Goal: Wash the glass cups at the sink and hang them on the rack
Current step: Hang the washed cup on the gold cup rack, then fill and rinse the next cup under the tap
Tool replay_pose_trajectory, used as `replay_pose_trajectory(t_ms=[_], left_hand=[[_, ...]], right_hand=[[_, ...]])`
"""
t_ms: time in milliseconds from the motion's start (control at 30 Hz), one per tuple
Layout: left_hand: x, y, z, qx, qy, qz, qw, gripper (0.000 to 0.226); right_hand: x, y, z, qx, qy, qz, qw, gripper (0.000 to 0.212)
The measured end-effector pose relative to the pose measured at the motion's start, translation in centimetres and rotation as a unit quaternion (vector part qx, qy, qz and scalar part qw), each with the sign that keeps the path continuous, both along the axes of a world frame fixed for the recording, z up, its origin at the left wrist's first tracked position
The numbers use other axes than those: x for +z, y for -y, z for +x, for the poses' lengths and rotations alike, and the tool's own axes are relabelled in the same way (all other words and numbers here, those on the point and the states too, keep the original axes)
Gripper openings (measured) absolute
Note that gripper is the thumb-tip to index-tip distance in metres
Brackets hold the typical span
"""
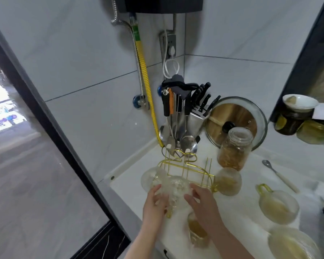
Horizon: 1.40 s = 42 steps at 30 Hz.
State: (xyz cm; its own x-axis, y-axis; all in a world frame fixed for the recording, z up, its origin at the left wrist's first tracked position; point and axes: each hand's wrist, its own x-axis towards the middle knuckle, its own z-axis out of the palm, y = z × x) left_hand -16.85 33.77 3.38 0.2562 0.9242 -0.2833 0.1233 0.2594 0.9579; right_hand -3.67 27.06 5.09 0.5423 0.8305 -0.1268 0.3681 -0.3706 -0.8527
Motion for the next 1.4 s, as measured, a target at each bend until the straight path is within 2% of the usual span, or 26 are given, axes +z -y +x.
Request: replay_pose_trajectory(t_ms=[233,367,500,667,867,1000,1100,1233,1300,1400], left_hand=[[-1.8,-2.9,0.6,-0.057,-0.043,-0.003,0.997,0.025],[-2.6,-3.7,0.6,-0.099,-0.100,0.042,0.989,0.035],[-3.0,-4.1,0.6,-0.132,-0.126,0.033,0.983,0.038],[-3.8,-4.6,1.1,-0.159,-0.126,0.026,0.979,0.054],[-4.2,-5.1,1.0,-0.190,-0.148,0.040,0.970,0.056],[-3.5,-5.0,0.5,-0.218,-0.155,0.045,0.962,0.058],[-3.4,-4.4,-0.3,-0.196,-0.150,0.048,0.968,0.061],[-3.6,-4.1,-1.5,-0.165,-0.106,0.111,0.974,0.048],[-4.2,-3.6,-1.4,-0.194,-0.103,0.127,0.967,0.039],[-5.3,-2.5,-0.8,-0.276,-0.126,0.146,0.942,0.045]], right_hand=[[-0.8,-2.6,0.0,-0.057,0.052,-0.042,0.996,0.038],[-1.4,-3.2,-0.5,-0.069,0.102,-0.094,0.988,0.040],[-1.5,-4.1,-0.7,-0.056,0.165,-0.146,0.974,0.039],[-2.0,-4.7,-0.9,-0.056,0.167,-0.160,0.971,0.040],[-2.2,-4.5,-1.0,-0.045,0.206,-0.158,0.965,0.045],[-1.9,-3.6,-1.2,-0.028,0.213,-0.151,0.965,0.049],[-1.9,-2.2,-1.2,-0.047,0.195,-0.105,0.974,0.047],[-3.0,1.7,-0.8,-0.073,0.157,-0.039,0.984,0.039],[-3.8,4.1,-0.7,-0.096,0.149,-0.041,0.983,0.040],[-5.1,6.9,-0.8,-0.131,0.121,-0.064,0.982,0.046]])
